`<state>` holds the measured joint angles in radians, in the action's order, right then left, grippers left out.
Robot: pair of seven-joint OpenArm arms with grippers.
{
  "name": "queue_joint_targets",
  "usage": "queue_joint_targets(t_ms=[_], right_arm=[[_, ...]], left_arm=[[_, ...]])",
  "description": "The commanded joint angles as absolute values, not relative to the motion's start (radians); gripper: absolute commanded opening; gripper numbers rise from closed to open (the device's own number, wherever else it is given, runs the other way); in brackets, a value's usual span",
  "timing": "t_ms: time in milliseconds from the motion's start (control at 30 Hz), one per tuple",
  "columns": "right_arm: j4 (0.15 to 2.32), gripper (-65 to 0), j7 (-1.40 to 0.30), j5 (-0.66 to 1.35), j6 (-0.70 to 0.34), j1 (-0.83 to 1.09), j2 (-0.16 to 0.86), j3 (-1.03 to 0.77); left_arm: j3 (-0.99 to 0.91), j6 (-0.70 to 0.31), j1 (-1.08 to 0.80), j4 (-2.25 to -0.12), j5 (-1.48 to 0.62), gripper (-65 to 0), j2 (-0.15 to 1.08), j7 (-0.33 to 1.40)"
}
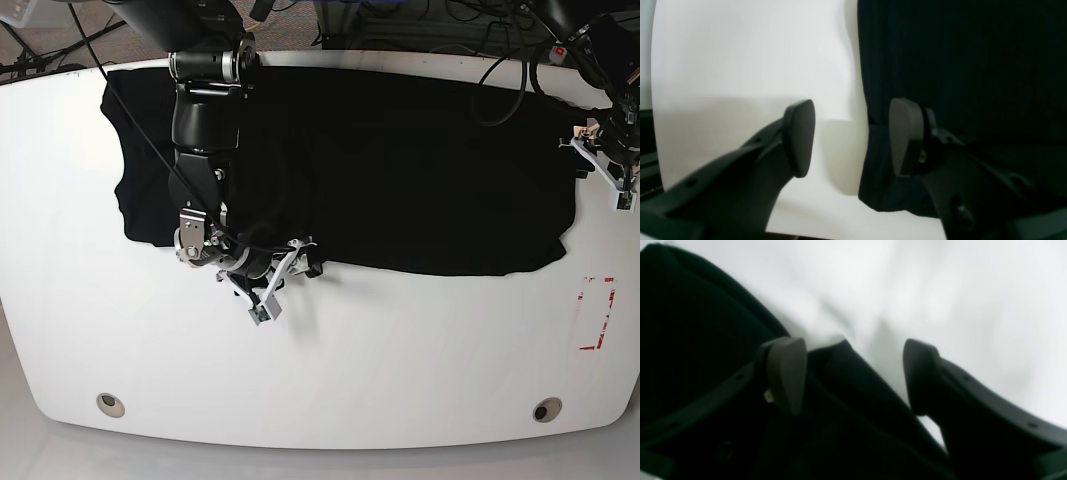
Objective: Fold the T-shirt properly
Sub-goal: 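Grasp the shirt side with the right gripper and pull it outward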
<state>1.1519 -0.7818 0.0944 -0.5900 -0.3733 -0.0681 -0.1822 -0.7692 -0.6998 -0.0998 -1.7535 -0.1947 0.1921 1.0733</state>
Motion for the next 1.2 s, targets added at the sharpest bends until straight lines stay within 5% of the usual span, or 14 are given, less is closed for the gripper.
queue_joint_targets(t_ms=[0, 200, 467, 800, 1167], right_arm=[[1.066, -21.4, -0.690, 0.097, -0.547, -0.430, -0.061, -0.180], [0.998, -24.6, -0.650, 0.101, -0.522, -0.429, -0.059, -0.179], [1.003, -65.0, -0.653, 0.107, -0.530, -0.426, -0.061, -0.179], [1.330, -65.0, -0.794, 0.107, -0.535, -0.400, -0.058, -0.179], [1.403, -65.0, -0.814, 0.108, -0.536, -0.404, -0.031, -0.177]], left_arm=[[-0.771, -0.698, -0.090, -1.767, -0.200, -32.5, 0.208, 1.058], [-0.769, -0.698, -0.090, -1.767, -0.200, -32.5, 0.211, 1.058], [-0.769, -0.698, -0.090, -1.765, -0.200, -32.5, 0.213, 1.058], [-0.711, -0.698, -0.091, -1.736, -0.200, -32.5, 0.214, 1.058], [-0.642, -0.698, -0.004, -1.702, -0.160, -32.5, 0.160, 1.056]])
